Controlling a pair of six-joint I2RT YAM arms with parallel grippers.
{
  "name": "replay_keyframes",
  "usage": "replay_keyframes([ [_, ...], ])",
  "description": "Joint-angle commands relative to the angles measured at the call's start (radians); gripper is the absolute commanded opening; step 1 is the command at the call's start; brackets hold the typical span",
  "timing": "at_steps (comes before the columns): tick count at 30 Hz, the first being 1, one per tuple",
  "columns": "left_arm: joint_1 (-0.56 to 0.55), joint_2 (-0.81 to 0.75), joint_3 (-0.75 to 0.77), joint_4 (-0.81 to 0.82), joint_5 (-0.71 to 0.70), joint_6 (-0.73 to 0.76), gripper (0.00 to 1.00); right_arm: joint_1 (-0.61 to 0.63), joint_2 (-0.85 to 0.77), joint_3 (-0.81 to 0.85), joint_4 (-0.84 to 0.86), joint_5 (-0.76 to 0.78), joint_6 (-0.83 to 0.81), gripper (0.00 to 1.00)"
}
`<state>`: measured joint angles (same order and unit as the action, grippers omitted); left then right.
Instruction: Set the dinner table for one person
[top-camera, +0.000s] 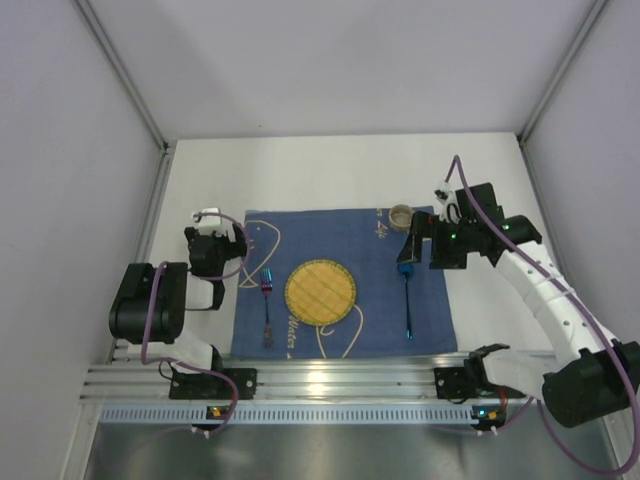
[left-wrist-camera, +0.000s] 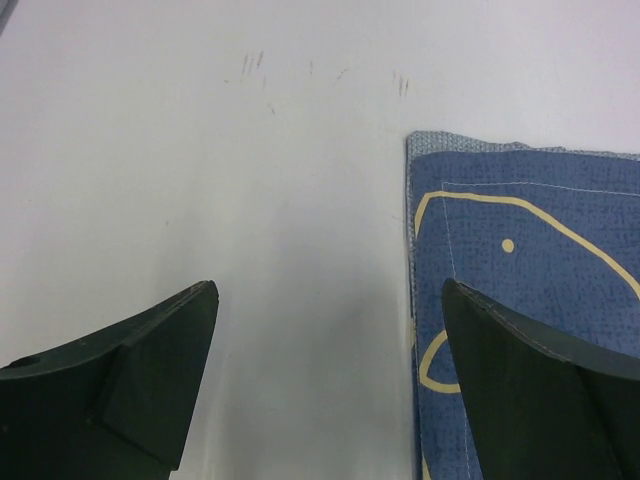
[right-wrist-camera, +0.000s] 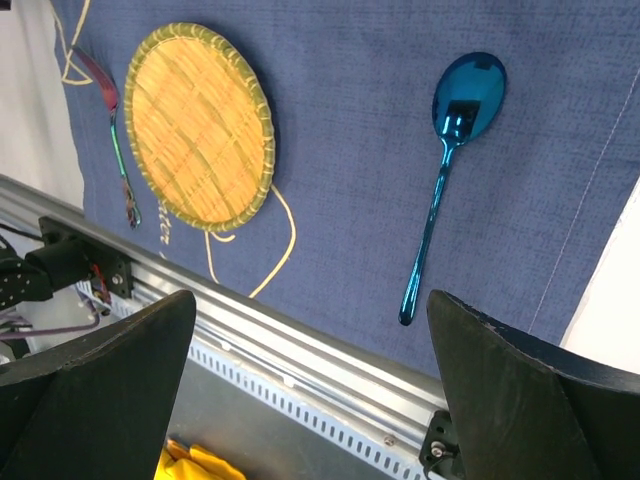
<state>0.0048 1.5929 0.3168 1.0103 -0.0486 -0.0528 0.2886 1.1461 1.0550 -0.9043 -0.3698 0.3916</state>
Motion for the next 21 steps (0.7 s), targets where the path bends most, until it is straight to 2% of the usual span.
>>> replay_keyframes([
  [1, -0.002, -0.017, -0.004, 0.096, -0.022, 0.005, 0.99, 0.020, -0.058, 0.008, 0.045, -0.024, -0.017, 1.00],
  [5, -0.002, -0.016, -0.002, 0.096, -0.022, 0.005, 0.98, 0.027, -0.172, -0.001, 0.097, -0.026, -0.004, 1.00],
  [9, 0.000, -0.016, -0.002, 0.096, -0.022, 0.005, 0.99, 0.046, -0.295, -0.071, 0.189, 0.066, 0.055, 1.00],
  [13, -0.002, -0.017, -0.004, 0.097, -0.022, 0.004, 0.99, 0.047, -0.459, -0.219, 0.404, 0.158, 0.222, 1.00],
  [15, 0.000, -0.016, -0.004, 0.096, -0.023, 0.004, 0.99, 0.057, -0.560, -0.300, 0.577, 0.248, 0.214, 1.00],
  [16, 0.000, -0.017, -0.004, 0.096, -0.022, 0.005, 0.99, 0.067, -0.609, -0.326, 0.711, 0.270, 0.105, 1.00],
  [17, -0.002, -0.017, -0.004, 0.096, -0.020, 0.005, 0.98, 0.070, -0.627, -0.352, 0.775, 0.285, 0.007, 1.00],
  [18, -0.002, -0.017, -0.004, 0.097, -0.023, 0.005, 0.98, 0.073, -0.641, -0.395, 0.821, 0.295, -0.114, 1.00],
  [19, -0.002, -0.017, -0.002, 0.096, -0.022, 0.005, 0.99, 0.073, -0.649, -0.409, 0.843, 0.313, -0.319, 1.00],
  [21, -0.002, -0.016, -0.004, 0.096, -0.022, 0.005, 0.98, 0.073, -0.634, -0.441, 0.860, 0.432, -0.449, 1.00],
])
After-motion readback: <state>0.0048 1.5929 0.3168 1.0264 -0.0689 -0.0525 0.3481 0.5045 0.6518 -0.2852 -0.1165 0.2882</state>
